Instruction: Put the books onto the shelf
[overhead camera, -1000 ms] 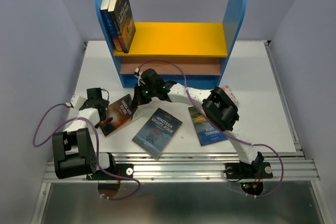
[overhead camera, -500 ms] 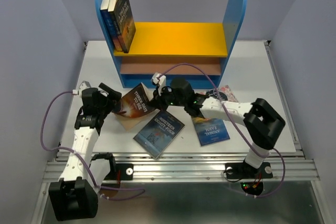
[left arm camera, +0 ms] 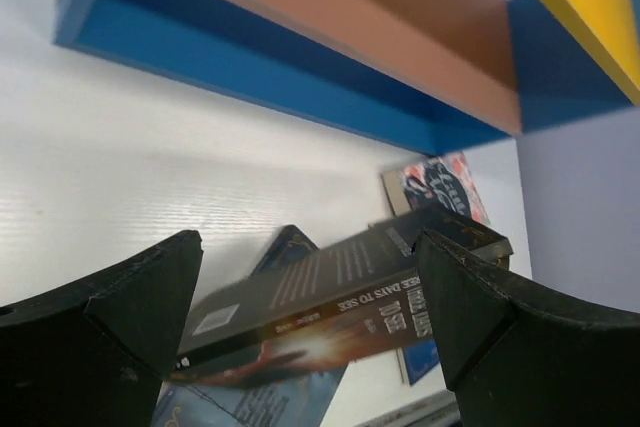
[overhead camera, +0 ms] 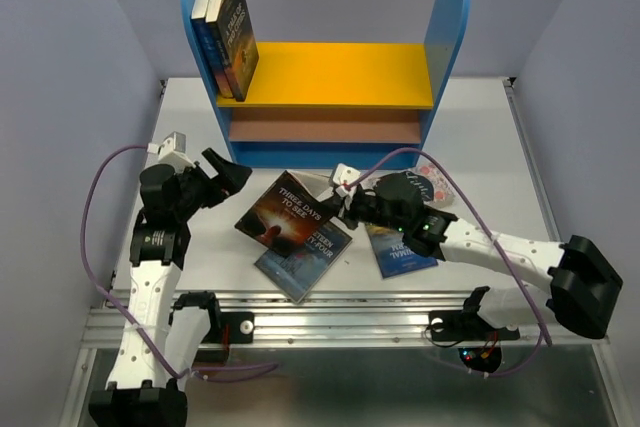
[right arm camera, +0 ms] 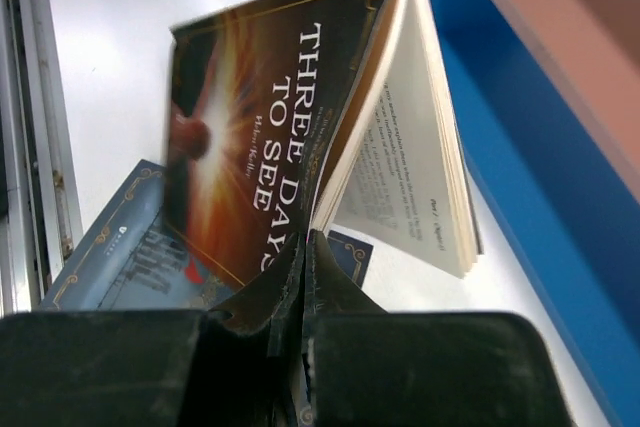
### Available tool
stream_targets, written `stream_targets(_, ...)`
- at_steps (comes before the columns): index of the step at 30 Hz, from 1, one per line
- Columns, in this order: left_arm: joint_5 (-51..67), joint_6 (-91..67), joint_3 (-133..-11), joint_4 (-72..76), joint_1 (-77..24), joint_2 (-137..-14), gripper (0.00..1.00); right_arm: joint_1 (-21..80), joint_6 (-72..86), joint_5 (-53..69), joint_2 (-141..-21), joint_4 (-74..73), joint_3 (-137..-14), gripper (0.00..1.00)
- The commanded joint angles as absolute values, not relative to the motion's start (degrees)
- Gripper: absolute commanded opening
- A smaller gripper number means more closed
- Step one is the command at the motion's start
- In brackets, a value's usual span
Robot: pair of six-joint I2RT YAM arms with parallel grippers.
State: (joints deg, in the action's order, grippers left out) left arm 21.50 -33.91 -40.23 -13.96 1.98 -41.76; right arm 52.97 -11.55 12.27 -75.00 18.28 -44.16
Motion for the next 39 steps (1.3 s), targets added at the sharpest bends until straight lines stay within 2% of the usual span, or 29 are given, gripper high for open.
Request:
stream_targets(1, 35.6, -27.2, -40.1, -6.7, 0.7, -40.2, 0.99, 53.3, -16.8, 11.1, -68.7, 19.3, -41.8, 0.01)
stream_targets(3, 44.6, -26.6, -38.2, -1.7, -1.0, -39.9, 0.99, 53.3, -17.7, 12.5, -67.2, 17.8, -41.6, 0.01)
stream_targets(7, 43.4, -26.3, -38.4, -2.0, -4.3, -39.7, 0.99, 53.3, -18.3, 13.2, -66.7, 17.7, -41.6, 0.01)
stream_targets(13, 35.4, -15.4, -42.5, -15.5, -9.7, -40.6, 0.99, 49.4, -19.0, 19.0, -66.2, 15.6, -41.8, 0.01)
stream_targets(16, 45.5, -12.6, -44.0, -11.7, -10.7, -41.8, 0.99, 48.0, -19.9, 22.3, -65.7, 11.8, -43.1, 0.01)
stream_targets(23, 46.4, -6.2, -48.5, -10.5, -11.9, -38.7, 0.99, 45.0, -29.2, 32.2, -68.1, -3.9, -57.3, 0.01)
stream_targets(30, 45.3, -8.5, -47.5, -10.0, -12.5, -46.0, 0.99, 42.0, -34.3, 34.9, -70.8, -11.5, -65.4, 0.01)
stream_targets(34, 45.3, -9.6, -46.4, -10.7, -14.8, -49.7, 0.99, 40.0, -33.9, 35.8, -71.8, -12.8, -65.7, 0.01)
stream_targets(39, 37.1, -16.5, -43.8, -7.7, -20.3, -49.3, 0.99, 38.7, -32.0, 38.0, -73.1, -12.5, -65.6, 0.01)
